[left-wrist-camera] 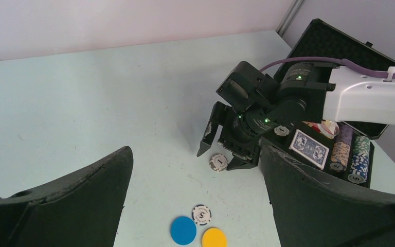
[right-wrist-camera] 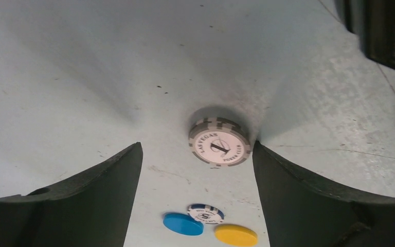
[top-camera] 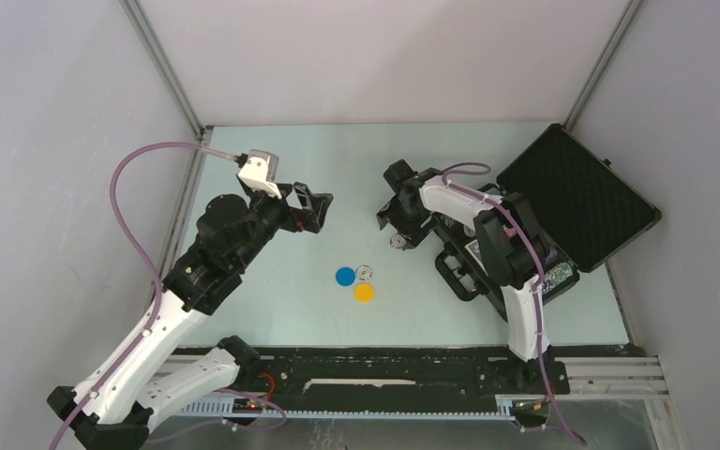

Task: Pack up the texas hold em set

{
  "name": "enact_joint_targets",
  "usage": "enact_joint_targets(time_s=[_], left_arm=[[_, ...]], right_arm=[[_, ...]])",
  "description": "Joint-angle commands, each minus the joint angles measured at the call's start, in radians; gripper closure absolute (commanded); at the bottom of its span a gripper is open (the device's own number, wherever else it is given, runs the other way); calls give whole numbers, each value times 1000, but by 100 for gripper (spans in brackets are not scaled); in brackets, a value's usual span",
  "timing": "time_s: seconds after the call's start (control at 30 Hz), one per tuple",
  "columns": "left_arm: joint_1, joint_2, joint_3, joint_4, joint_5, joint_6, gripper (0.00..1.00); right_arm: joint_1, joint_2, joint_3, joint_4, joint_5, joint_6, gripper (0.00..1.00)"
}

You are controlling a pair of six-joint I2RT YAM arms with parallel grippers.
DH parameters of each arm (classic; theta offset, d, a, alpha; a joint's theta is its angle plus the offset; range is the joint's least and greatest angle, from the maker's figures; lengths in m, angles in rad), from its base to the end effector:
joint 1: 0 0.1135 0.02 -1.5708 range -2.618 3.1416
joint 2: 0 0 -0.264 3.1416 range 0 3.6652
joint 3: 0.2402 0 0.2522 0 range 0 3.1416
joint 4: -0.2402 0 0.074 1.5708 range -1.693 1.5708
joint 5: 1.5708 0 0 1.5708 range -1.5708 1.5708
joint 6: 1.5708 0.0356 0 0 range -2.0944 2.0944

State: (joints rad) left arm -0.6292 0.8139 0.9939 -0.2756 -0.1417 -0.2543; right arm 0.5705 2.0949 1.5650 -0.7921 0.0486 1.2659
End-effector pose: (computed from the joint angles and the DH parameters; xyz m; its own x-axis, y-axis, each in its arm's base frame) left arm 0.1466 -0.1005 0.3979 -0.1927 -0.1678 -0.9668 0.4345 0.8689 -0.2374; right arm 0.3551 0.2258 0.1638 -0.7498 0.6509 -0.1188 0.6192 0.7536 0.2207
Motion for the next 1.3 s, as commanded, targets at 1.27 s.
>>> enact_joint_targets(time_s=[1.27], left_arm=[[-21,-62,32,9,-9,3,0]], right_arm=[[31,278,275,-364,131,0,41]])
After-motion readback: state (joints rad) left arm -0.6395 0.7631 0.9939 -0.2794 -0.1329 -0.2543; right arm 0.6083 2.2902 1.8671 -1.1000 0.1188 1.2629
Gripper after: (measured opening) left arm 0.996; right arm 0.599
